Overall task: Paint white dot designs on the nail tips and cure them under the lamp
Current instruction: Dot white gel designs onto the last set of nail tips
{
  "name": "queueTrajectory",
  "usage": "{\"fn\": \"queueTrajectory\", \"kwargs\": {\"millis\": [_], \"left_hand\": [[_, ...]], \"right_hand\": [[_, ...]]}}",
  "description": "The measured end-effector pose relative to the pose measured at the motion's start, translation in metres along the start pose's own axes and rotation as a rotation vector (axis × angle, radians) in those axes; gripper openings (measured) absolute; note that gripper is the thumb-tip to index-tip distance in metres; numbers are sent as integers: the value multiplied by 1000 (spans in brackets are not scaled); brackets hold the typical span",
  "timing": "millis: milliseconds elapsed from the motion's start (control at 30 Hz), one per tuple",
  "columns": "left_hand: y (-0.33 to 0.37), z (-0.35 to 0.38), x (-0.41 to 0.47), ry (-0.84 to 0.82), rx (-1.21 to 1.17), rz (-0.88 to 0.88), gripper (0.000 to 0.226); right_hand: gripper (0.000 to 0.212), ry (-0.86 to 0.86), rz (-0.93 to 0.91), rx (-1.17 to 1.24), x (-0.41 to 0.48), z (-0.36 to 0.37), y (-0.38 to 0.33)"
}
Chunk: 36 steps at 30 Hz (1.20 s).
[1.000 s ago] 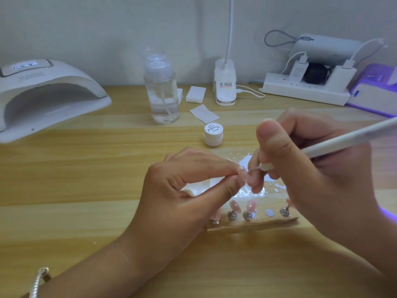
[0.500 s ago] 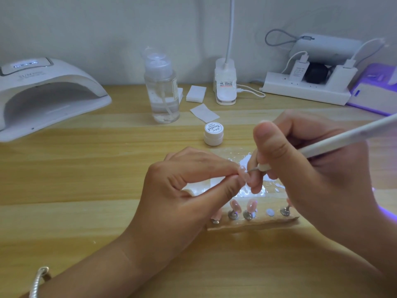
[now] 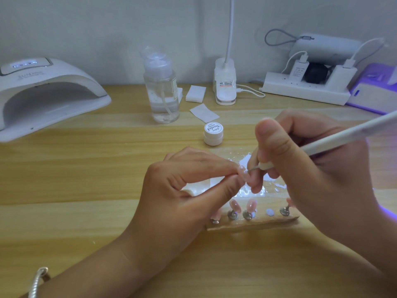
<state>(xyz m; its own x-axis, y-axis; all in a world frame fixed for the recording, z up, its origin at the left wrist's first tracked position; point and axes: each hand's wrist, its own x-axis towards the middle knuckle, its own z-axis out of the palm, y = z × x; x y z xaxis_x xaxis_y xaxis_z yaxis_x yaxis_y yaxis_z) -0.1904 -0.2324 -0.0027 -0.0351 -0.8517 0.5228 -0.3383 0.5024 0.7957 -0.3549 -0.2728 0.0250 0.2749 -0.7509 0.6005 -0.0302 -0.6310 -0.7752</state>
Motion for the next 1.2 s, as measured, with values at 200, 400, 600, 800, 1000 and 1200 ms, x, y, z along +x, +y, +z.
{"fn": "queueTrajectory", "kwargs": {"millis": [200, 400, 600, 800, 1000, 1200], "left_hand": [[-3, 0, -2, 14, -43, -37, 4], [-4, 0, -3, 11, -103, -90, 12], [1, -1, -5, 36, -145, -187, 11], [6, 0, -1, 88, -102, -249, 5], [1, 0, -2, 43, -114, -396, 10], [-3, -1, -1, 8, -32, -366, 15]], "right_hand": [[39, 52, -37, 38, 6, -4, -5], [38, 78, -80, 3, 17, -13, -11], [49, 21, 73, -138, 32, -31, 18], [54, -171, 328, -469, 25, -34, 46], [49, -192, 320, -510, 27, -37, 49], [44, -208, 327, -464, 25, -37, 51]]}}
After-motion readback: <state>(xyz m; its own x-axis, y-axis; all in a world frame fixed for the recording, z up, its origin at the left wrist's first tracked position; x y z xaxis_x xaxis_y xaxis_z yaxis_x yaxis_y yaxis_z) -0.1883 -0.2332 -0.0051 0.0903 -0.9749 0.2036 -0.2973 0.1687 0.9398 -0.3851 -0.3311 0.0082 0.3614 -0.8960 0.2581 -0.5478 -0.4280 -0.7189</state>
